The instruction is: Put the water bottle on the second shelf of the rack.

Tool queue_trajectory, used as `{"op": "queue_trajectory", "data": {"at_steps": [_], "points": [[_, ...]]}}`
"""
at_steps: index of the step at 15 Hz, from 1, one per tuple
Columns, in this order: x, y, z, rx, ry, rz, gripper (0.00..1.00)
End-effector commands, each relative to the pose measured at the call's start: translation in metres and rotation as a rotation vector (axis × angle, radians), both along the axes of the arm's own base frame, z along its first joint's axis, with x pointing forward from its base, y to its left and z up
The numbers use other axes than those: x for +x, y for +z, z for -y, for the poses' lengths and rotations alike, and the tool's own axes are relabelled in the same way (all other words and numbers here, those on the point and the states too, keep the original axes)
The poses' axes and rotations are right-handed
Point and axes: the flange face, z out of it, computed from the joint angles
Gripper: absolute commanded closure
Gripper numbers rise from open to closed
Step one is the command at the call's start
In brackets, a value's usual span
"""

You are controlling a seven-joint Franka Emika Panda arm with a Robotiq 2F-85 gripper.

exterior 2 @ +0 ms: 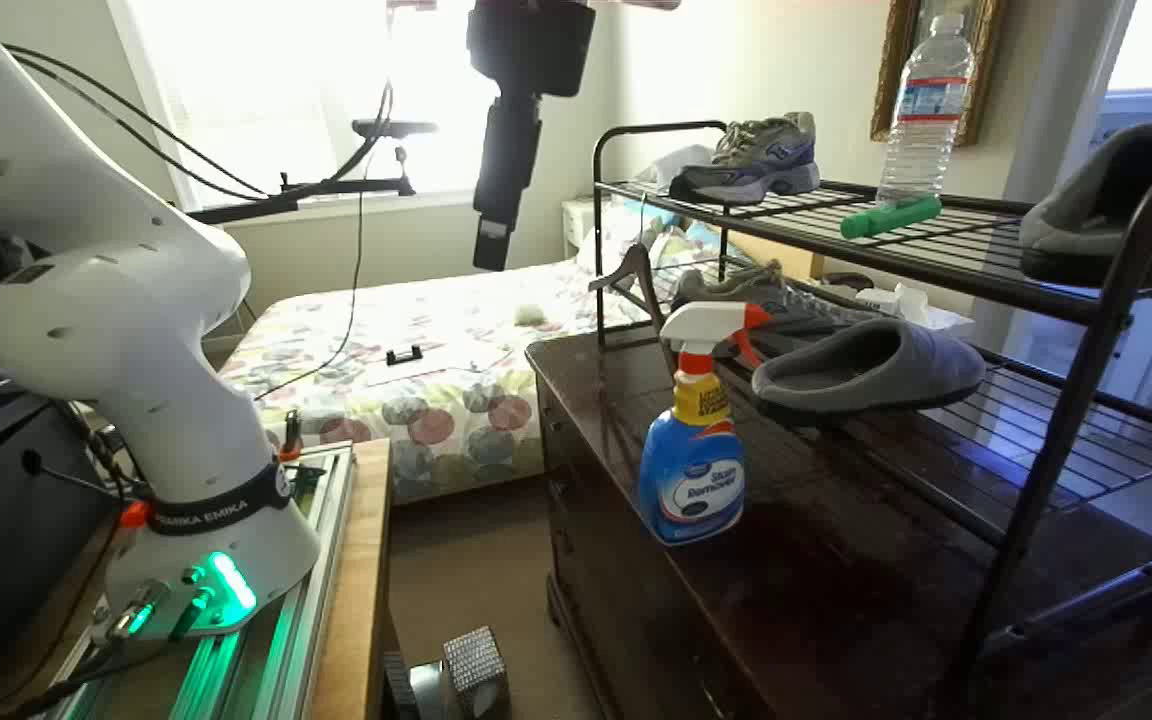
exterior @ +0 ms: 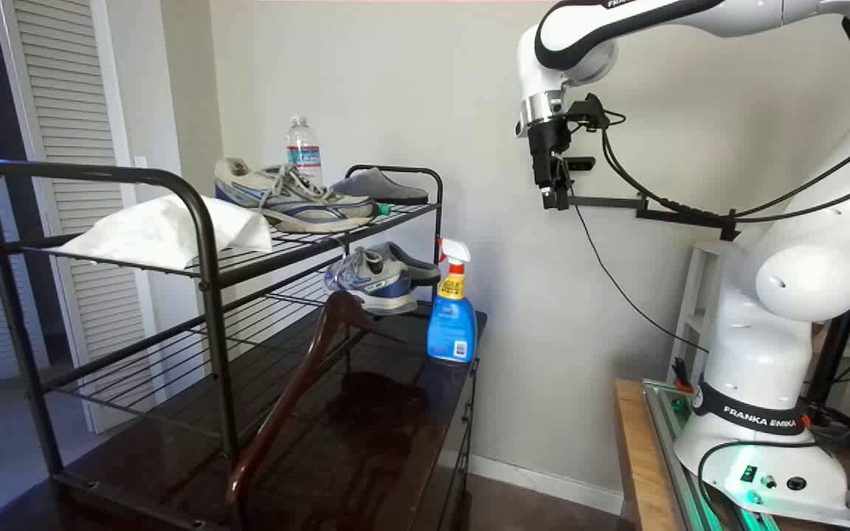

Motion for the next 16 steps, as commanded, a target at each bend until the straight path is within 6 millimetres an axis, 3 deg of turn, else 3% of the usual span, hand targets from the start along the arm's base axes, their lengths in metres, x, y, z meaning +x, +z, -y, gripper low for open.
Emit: {"op": "queue_trajectory", "data": {"at_steps": [1,12,16], "points": [[0.0,0.001,0.0,0.0,0.0,-0.001,0.0],[0.0,0.001,0.0,0.0,0.0,-0.001,0.0],[0.043,0.036,-0.034,-0.099,0.127,0.224,0.0]]}}
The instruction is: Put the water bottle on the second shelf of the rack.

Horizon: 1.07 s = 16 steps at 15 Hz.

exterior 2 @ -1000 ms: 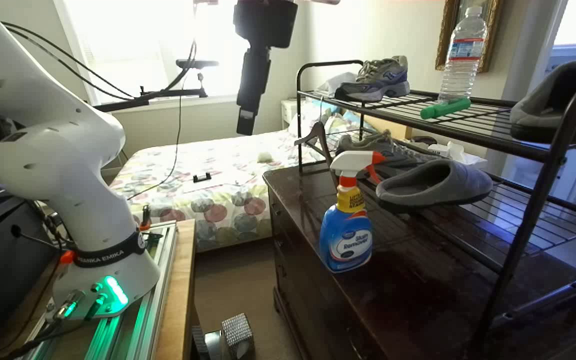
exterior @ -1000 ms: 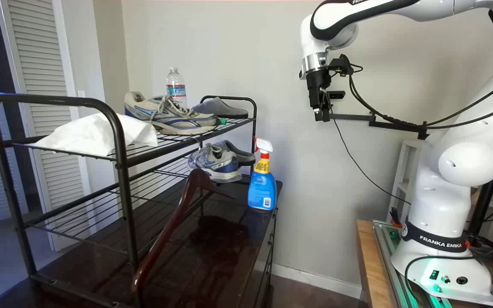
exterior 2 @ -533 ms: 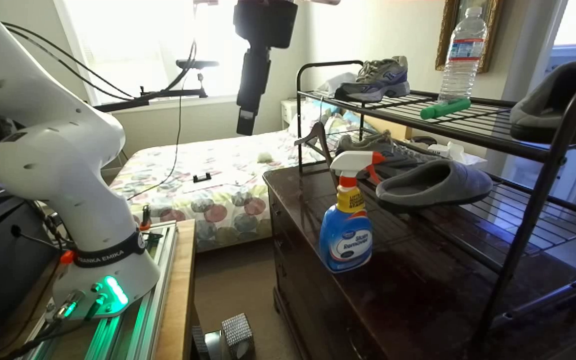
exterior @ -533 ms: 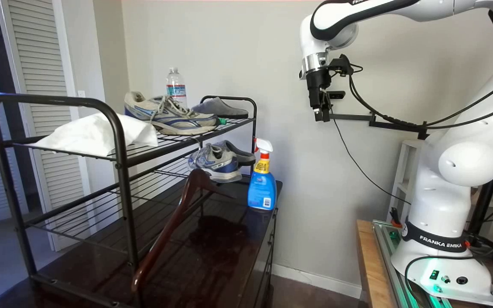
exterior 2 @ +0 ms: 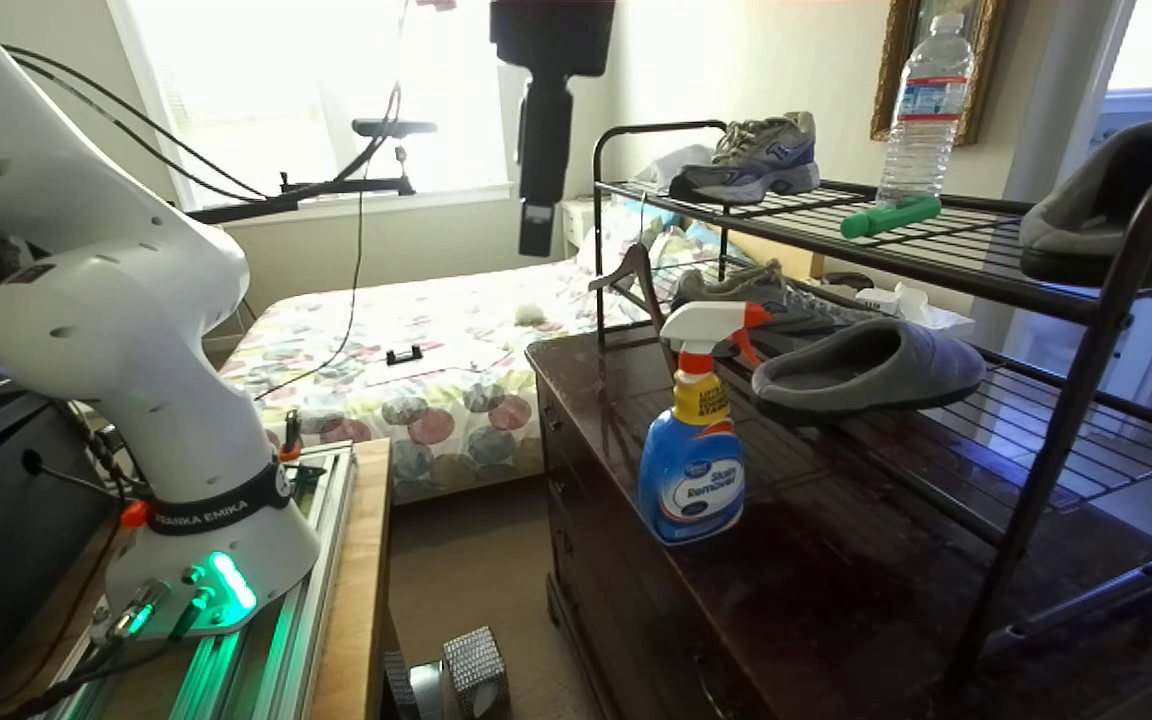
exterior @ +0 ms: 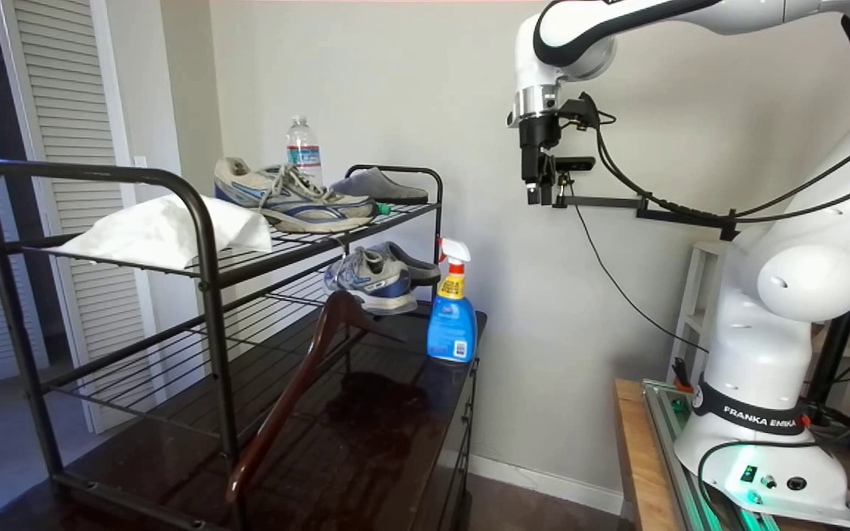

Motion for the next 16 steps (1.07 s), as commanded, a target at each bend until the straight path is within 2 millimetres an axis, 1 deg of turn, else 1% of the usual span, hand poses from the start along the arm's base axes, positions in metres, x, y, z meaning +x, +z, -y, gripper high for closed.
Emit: {"op": "queue_trajectory", "data": {"at_steps": [1,5,7,9,12,14,15,16], "points": [[0.034,0.032,-0.035,-0.081,0.106,0.157,0.0],[0.07,0.074,-0.078,-0.172,0.218,0.355,0.0],[0.087,0.095,-0.089,-0.21,0.256,0.468,0.0],[0.108,0.119,-0.086,-0.221,0.321,0.582,0.0],[0.131,0.15,-0.069,-0.152,0.349,0.759,0.0],[0.147,0.167,-0.063,-0.089,0.346,0.848,0.0],[0.153,0.172,-0.062,-0.06,0.365,0.861,0.0],[0.132,0.158,-0.063,-0.105,0.338,0.816,0.0]]}}
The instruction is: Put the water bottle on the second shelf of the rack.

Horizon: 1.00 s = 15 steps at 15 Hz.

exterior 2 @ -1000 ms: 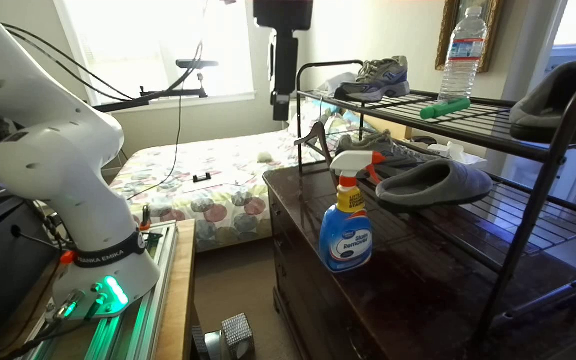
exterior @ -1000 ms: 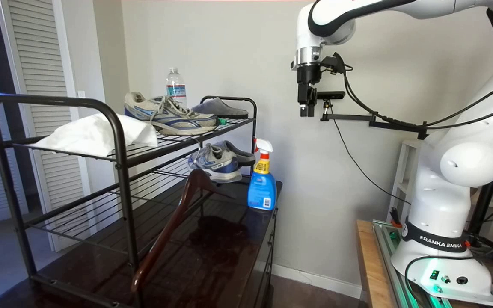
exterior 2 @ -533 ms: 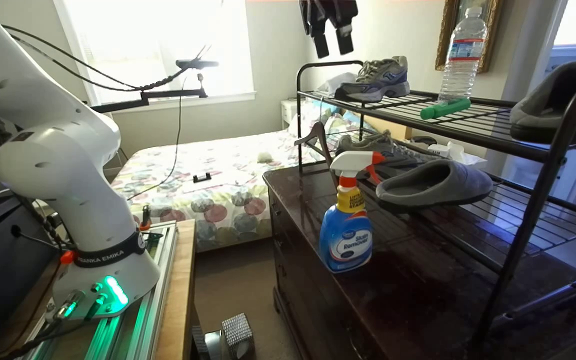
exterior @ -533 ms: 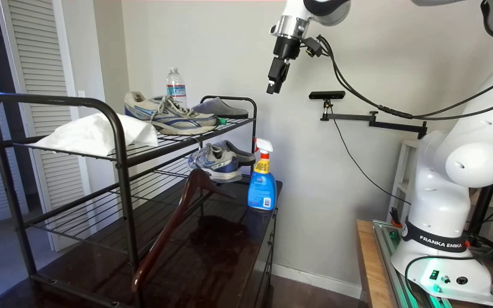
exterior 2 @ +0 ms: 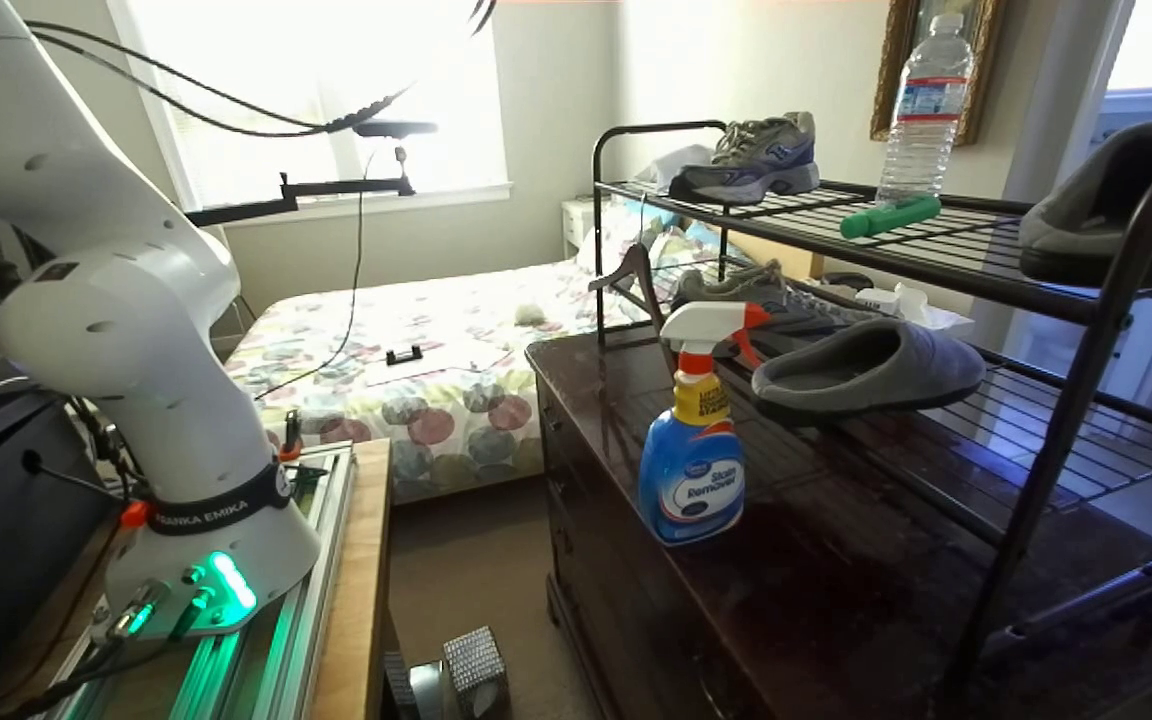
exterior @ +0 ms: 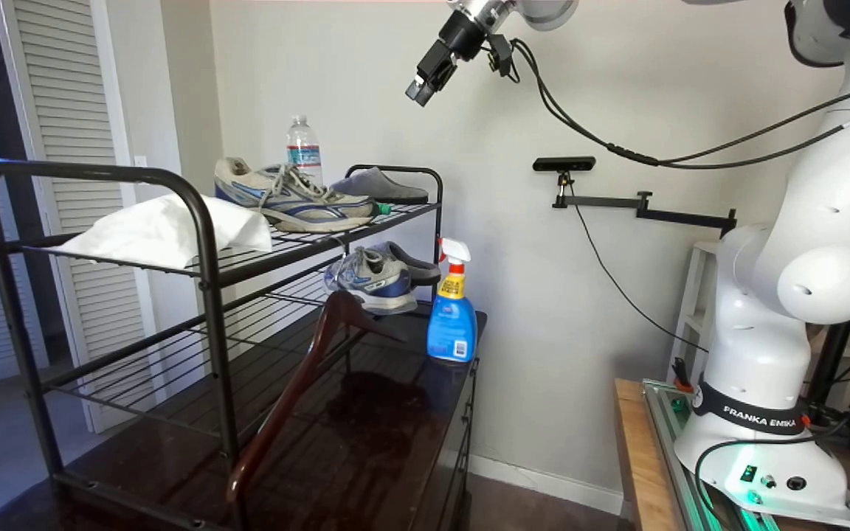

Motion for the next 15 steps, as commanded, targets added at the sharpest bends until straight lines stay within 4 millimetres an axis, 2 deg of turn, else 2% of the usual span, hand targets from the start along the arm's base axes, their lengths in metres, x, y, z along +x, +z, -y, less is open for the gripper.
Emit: {"op": "queue_trajectory", "data": {"at_steps": [1,4,8,11,13,15], "points": [[0.006,0.006,0.002,0.012,0.013,0.014,0.0],[0.017,0.009,0.001,0.017,0.025,0.023,0.0],[0.018,0.009,0.0,0.017,0.026,0.024,0.0],[0.044,0.024,-0.011,-0.039,0.04,0.059,0.0],[0.068,0.035,-0.028,-0.083,0.098,0.064,0.0],[0.095,0.032,-0.046,-0.116,0.153,0.045,0.0]]}}
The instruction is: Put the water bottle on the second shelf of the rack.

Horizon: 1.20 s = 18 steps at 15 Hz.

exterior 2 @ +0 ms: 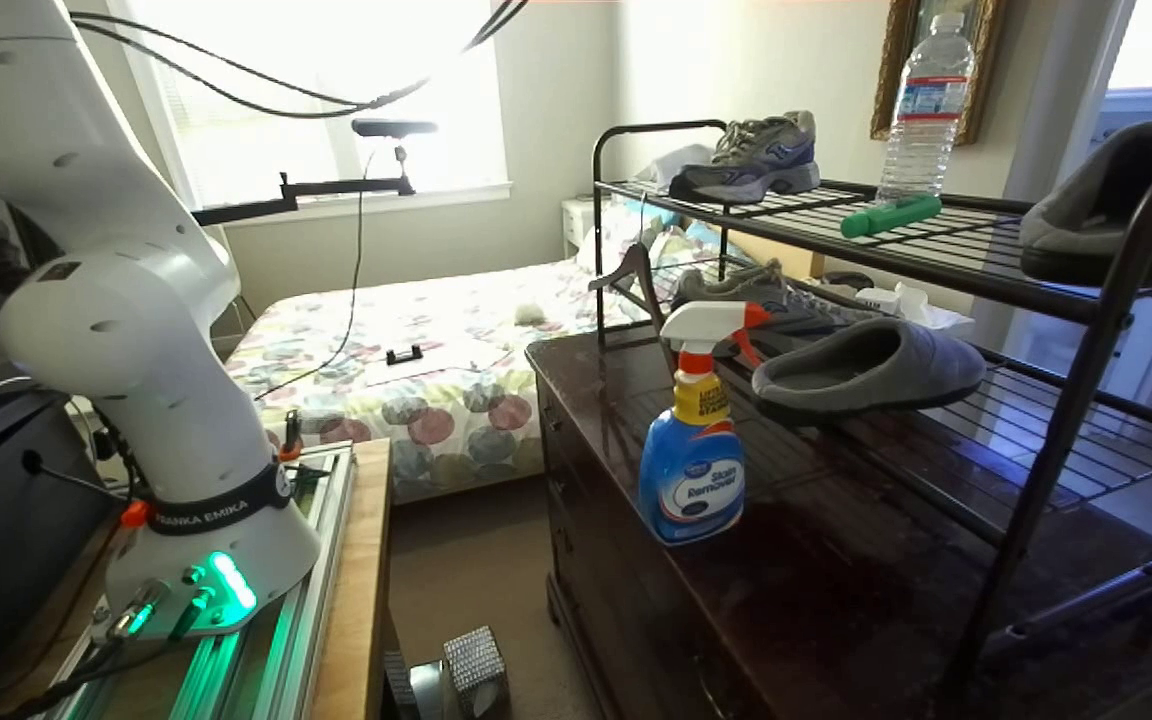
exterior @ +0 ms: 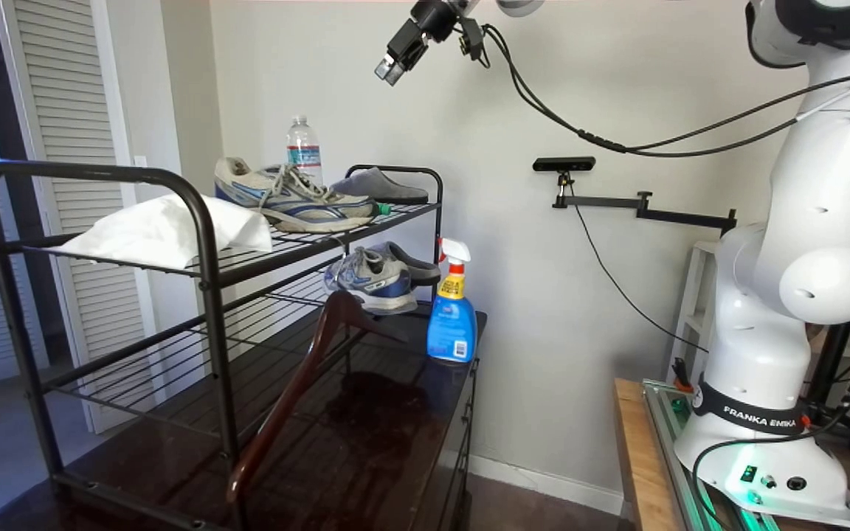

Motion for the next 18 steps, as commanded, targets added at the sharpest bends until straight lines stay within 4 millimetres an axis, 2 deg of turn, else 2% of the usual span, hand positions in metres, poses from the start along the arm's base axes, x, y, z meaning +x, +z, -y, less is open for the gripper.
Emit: {"op": "queue_trajectory", "data": {"at_steps": [1,7,13,14,15,18], "points": [[0.058,0.002,-0.026,-0.096,0.074,-0.032,0.0],[0.119,-0.011,-0.042,-0.209,0.05,-0.06,0.0],[0.151,-0.018,-0.06,-0.215,0.081,-0.093,0.0],[0.155,-0.02,-0.064,-0.207,0.09,-0.108,0.11],[0.158,-0.023,-0.063,-0.203,0.091,-0.121,0.28],[0.166,-0.029,-0.06,-0.201,0.09,-0.145,0.39]]}}
